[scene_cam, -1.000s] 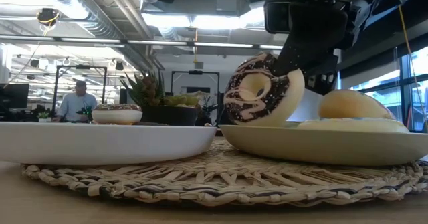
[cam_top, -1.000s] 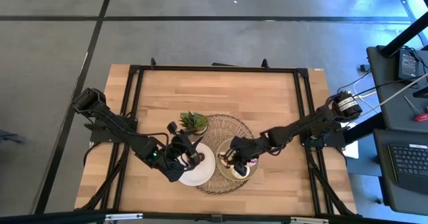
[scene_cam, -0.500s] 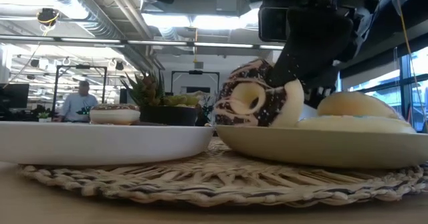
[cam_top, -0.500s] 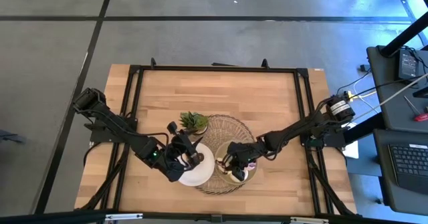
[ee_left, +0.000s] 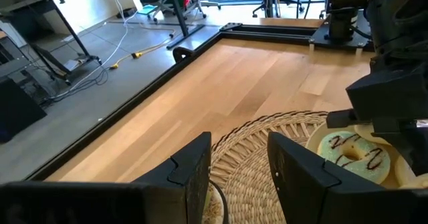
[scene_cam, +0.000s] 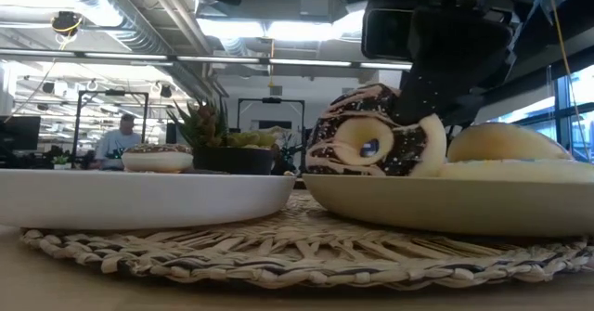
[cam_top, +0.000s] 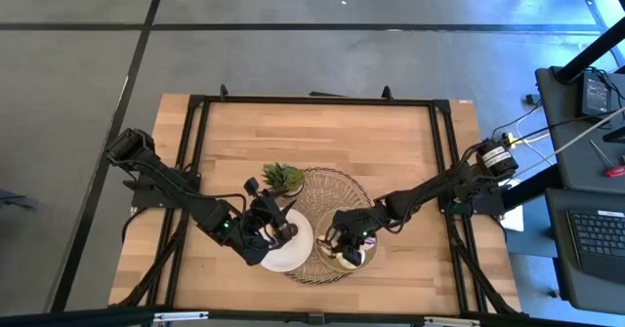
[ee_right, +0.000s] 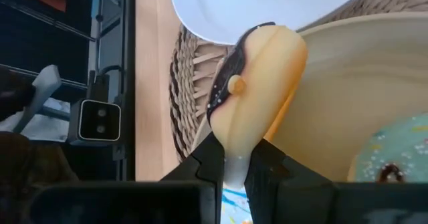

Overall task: Pick & Place donuts
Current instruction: Put the big black donut on the brown plate

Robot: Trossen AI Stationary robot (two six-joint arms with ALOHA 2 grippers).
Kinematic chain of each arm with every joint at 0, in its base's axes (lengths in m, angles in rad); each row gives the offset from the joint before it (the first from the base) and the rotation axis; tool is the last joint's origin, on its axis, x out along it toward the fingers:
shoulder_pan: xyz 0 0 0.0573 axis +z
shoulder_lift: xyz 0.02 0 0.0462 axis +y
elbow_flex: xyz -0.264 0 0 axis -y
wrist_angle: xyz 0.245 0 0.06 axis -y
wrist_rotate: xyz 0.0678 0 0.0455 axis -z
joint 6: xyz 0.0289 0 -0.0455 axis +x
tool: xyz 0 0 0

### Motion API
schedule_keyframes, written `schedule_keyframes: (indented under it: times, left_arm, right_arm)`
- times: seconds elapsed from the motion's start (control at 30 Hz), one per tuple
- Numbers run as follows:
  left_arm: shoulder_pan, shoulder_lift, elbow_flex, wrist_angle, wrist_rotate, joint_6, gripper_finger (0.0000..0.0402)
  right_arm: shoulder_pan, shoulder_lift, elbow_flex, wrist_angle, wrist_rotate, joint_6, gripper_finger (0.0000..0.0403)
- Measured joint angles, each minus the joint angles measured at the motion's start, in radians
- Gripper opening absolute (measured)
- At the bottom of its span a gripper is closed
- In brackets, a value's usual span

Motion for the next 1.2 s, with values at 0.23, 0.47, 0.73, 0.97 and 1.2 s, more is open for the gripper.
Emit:
schedule_keyframes:
  times: [0.23, 0.47, 0.73, 0.97, 1.2]
  left_arm:
    - [0.000, 0.000, 0.000, 0.000, 0.000, 0.000, 0.0143]
    - [0.000, 0.000, 0.000, 0.000, 0.000, 0.000, 0.0143]
    - [0.000, 0.000, 0.000, 0.000, 0.000, 0.000, 0.0143]
    - [0.000, 0.000, 0.000, 0.000, 0.006, 0.000, 0.0143]
    - [0.000, 0.000, 0.000, 0.000, 0.007, 0.000, 0.0143]
  right_arm:
    - [-0.007, 0.000, 0.000, 0.000, -0.005, -0.035, 0.0098]
    - [-0.034, -0.004, 0.005, -0.005, -0.046, -0.034, 0.0169]
    - [-0.043, -0.004, 0.044, -0.080, -0.079, -0.043, 0.0192]
    - [-0.044, -0.004, 0.138, -0.283, -0.017, -0.118, 0.0193]
    - [-0.045, -0.004, 0.326, -0.598, 0.108, -0.262, 0.0193]
